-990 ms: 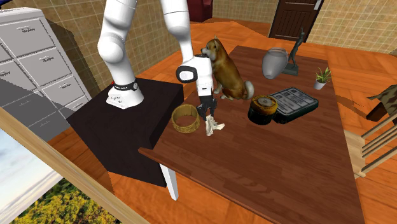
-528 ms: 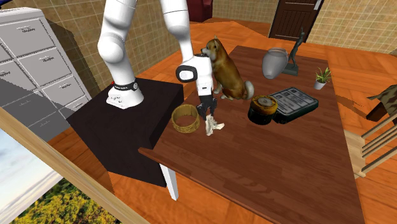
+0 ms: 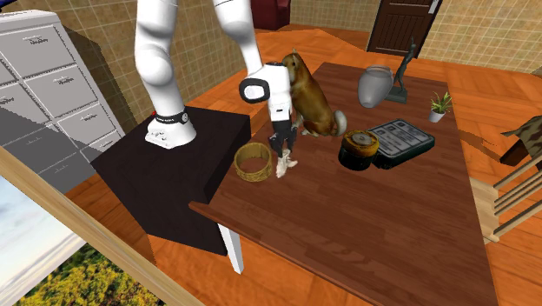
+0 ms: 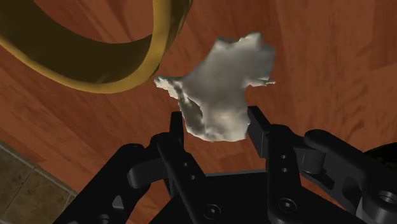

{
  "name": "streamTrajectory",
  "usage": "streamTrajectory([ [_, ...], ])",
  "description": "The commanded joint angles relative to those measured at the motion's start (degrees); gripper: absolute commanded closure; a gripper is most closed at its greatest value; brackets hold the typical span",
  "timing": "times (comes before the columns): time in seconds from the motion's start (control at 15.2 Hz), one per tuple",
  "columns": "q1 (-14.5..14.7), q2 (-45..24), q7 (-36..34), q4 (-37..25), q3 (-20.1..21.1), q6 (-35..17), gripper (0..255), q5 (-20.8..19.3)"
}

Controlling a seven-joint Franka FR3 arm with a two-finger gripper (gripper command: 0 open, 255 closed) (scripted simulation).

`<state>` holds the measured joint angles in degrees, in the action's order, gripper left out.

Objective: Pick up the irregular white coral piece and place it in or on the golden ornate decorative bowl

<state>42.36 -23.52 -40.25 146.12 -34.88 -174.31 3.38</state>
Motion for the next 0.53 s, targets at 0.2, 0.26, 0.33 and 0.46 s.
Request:
streamTrajectory([
  [0.2, 5.83, 4.15, -1.41, 0.88, -6.64, 3.72, 255, -2.88],
  [0.26, 7.10, 4.99, -1.85, 1.01, -8.10, 4.48, 255, -3.68],
  [0.33, 8.41, 5.84, -2.34, 1.13, -9.61, 5.25, 255, -4.55],
  [0.46, 11.11, 7.57, -3.49, 1.32, -12.76, 6.84, 255, -6.52],
])
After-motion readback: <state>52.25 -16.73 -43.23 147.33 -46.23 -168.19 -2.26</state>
